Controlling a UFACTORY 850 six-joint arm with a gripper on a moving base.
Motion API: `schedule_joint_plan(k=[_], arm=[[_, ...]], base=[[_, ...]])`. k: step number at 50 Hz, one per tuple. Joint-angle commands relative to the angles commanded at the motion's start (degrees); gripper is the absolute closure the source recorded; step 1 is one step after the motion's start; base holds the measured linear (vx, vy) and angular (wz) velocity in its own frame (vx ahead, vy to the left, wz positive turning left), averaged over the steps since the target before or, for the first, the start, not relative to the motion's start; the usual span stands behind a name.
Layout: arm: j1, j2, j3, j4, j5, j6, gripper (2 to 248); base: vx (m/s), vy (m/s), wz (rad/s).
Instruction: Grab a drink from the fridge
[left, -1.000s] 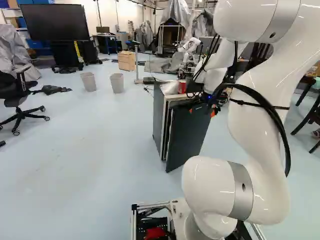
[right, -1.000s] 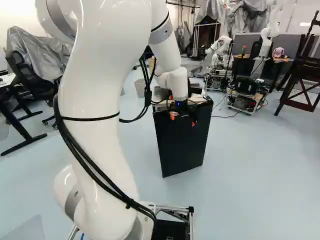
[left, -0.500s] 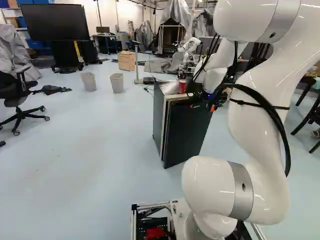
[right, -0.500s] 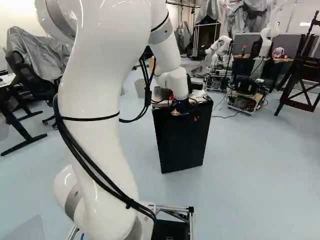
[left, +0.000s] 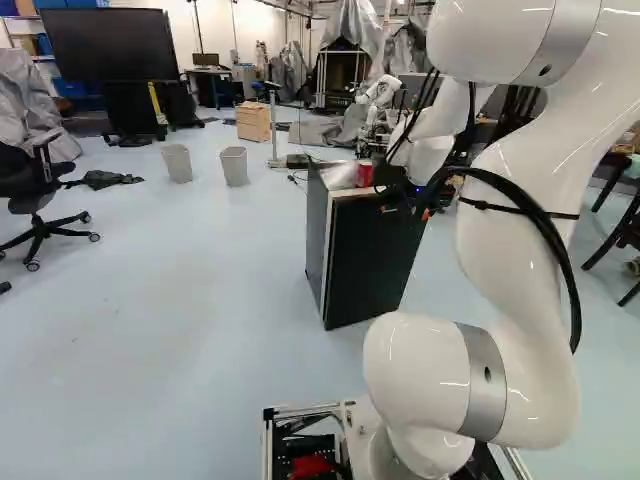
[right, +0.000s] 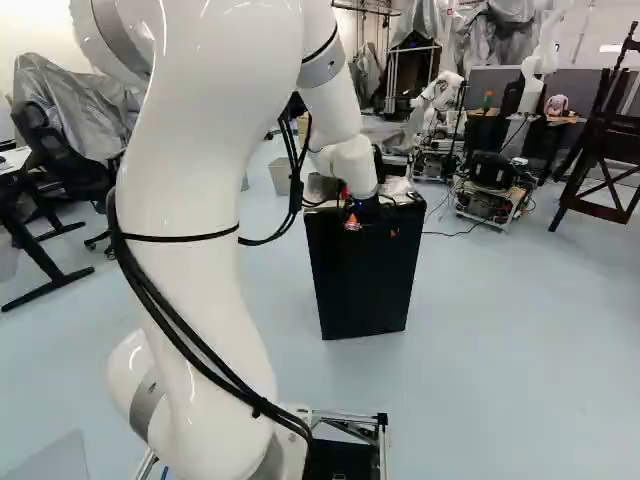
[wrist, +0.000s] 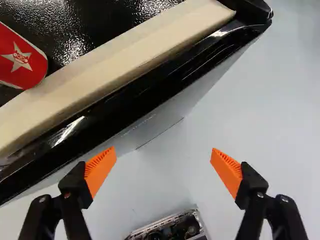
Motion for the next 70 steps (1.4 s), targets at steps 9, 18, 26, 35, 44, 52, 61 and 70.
schedule_joint_plan(k=[9, 18, 26, 35, 44, 52, 61, 70], arm=[[0.15, 1.30, 1.65, 0.00, 0.00, 0.00, 3], [0.38, 3.44, 4.33, -0.05, 0.13, 0.00, 3], [0.59, 5.54, 6.91, -0.71, 1.22, 0.00, 3], [1.11, 7.95, 9.79, -2.48, 3.91, 0.00, 3], [1.92, 10.36, 12.60, -4.70, 7.23, 0.00, 3], [2.89, 12.36, 14.87, -6.75, 10.26, 0.00, 3], [3.72, 13.41, 16.41, -9.07, 13.69, 0.00, 3], [4.01, 12.51, 16.67, -11.39, 17.12, 0.00, 3]], base=[[0.000, 0.000, 0.000], [0.000, 0.000, 0.000], [0.000, 0.000, 0.000], [0.000, 0.000, 0.000], [0.000, 0.000, 0.000], [0.000, 0.000, 0.000], [0.000, 0.000, 0.000], [0.000, 0.000, 0.000]])
